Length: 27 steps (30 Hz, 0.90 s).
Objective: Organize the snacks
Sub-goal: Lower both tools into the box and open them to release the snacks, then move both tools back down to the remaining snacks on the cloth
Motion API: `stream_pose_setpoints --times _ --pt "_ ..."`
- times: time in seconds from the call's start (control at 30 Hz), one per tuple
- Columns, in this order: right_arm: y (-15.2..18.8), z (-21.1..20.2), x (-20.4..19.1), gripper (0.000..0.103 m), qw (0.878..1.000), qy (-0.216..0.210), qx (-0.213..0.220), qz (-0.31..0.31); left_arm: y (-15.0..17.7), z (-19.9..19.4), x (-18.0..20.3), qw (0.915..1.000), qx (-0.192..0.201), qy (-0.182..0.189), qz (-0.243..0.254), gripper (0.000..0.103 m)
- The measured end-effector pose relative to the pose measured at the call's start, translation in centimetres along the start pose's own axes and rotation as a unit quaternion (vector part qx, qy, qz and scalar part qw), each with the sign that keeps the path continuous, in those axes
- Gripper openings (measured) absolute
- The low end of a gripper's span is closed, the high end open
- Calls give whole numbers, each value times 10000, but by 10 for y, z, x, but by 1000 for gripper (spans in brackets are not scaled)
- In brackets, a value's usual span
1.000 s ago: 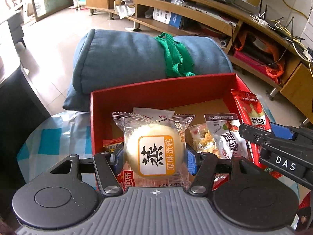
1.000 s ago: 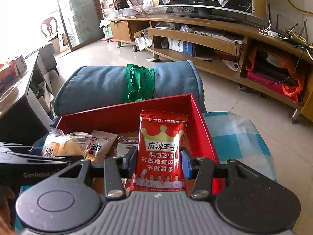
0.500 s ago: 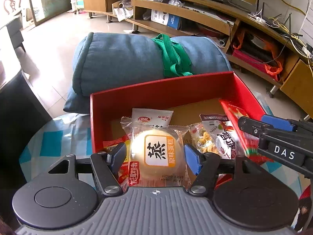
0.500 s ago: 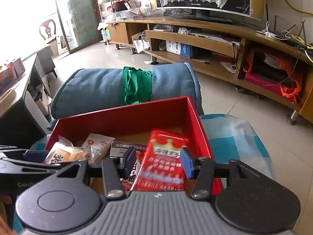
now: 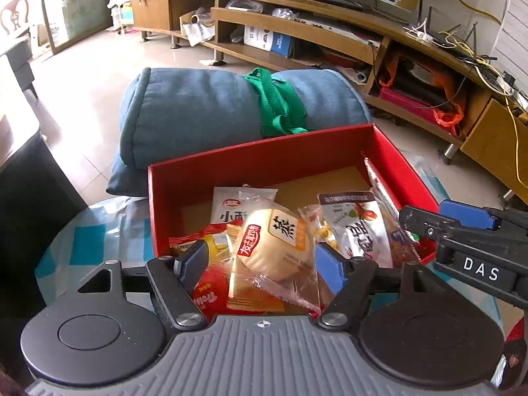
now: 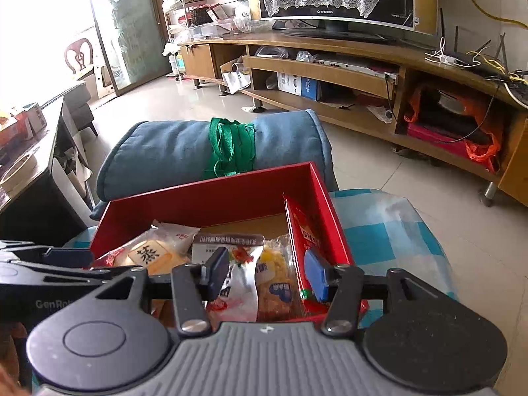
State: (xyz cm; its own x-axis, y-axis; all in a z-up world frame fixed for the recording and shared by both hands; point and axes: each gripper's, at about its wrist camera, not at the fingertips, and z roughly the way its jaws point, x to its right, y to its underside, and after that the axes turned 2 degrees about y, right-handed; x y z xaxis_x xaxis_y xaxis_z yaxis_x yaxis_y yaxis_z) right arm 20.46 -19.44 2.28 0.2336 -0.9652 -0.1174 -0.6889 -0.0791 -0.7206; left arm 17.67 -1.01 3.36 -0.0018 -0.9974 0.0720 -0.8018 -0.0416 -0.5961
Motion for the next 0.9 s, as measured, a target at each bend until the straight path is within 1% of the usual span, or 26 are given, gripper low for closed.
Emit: stream_pose_setpoints --times 0.23,0.37,0.47,0.57,0.7,0.8,0.9 --pt "15 -22 17 50 9997 198 -32 144 9 -14 10 9998 62 166 110 77" --pt "34 -35 31 51 9990 364 -195 167 17 -22 20 9993 84 268 266 79" --pt "50 -41 44 52 9978 464 -381 291 27 -25 29 9985 10 358 409 80" --pt "67 -44 53 53 9961 521 -604 389 43 -24 39 9968 -217 567 526 81" --pt "85 -43 57 53 9940 545 -901 304 74 -18 56 9913 -698 829 750 81" --pt "90 -43 61 54 9933 474 -996 338 95 -14 68 9862 -1011 970 877 82" --pt "93 -46 64 57 9934 438 -1000 362 110 -10 78 9826 -1204 1036 967 85"
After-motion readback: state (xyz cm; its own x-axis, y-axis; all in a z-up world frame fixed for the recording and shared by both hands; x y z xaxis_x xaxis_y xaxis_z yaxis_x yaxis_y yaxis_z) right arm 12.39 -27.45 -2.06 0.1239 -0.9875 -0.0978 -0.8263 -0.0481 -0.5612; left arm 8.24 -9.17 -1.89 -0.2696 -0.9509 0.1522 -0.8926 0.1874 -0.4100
